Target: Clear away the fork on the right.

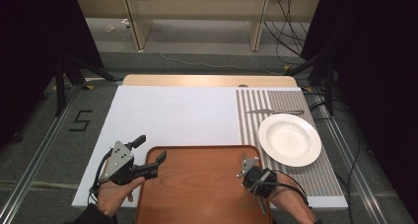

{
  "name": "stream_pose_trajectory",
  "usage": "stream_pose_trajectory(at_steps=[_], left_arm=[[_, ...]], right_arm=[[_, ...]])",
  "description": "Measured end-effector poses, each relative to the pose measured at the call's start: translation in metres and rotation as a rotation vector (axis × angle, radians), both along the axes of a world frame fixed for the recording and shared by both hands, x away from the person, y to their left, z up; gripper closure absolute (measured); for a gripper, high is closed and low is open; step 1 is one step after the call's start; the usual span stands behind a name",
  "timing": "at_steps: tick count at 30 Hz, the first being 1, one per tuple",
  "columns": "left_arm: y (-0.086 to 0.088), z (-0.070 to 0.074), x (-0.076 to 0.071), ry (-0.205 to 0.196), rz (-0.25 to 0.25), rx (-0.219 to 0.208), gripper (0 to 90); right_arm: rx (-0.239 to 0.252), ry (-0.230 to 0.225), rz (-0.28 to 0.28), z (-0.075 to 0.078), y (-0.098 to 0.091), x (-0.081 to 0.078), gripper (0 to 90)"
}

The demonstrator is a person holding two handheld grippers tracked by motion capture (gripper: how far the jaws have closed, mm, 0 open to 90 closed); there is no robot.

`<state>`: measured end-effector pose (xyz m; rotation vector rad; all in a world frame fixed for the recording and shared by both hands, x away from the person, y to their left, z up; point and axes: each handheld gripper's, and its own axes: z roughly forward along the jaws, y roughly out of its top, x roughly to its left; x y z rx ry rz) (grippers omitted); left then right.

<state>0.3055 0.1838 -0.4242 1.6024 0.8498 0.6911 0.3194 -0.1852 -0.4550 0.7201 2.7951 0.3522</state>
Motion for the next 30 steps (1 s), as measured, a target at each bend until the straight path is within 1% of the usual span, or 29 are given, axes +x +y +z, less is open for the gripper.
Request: stream_pose_trajectory(at_steps=[2,7,14,17,23,28,29,30], left_arm=[[0.0,0.0,0.0,0.002,0.0,0.003,16.9],[0.0,0.0,0.0,-0.001,-0.002,0.001,16.9],[0.0,0.0,0.0,-0.002,-0.001,0.002,16.9],[0.0,0.0,0.0,-0.003,-0.003,0.002,16.9],[0.0,0.0,0.0,-0.004,-0.002,0.002,16.9],[-0.001,0.0,0.0,-0.004,-0.003,0.003,16.9],[-0.001,0.0,0.0,-0.004,-0.003,0.004,16.9],[-0.001,0.0,0.0,-0.004,-0.003,0.004,16.9]], right_arm=[[-0.006,-0.004,0.003,0.0,-0.002,0.0,90.0],[-0.013,-0.005,-0.011,0.0,-0.004,0.001,90.0],[-0.027,-0.013,-0.008,0.001,-0.007,0.0,90.0],[-0.034,-0.015,-0.019,0.002,-0.01,0.0,90.0],[-0.028,-0.017,-0.021,0.004,-0.013,0.0,90.0],[-0.026,-0.024,-0.011,0.004,-0.013,-0.001,87.0],[-0.018,-0.026,-0.016,0.005,-0.013,-0.001,86.3],[-0.005,-0.032,-0.009,0.005,-0.013,-0.001,84.8]])
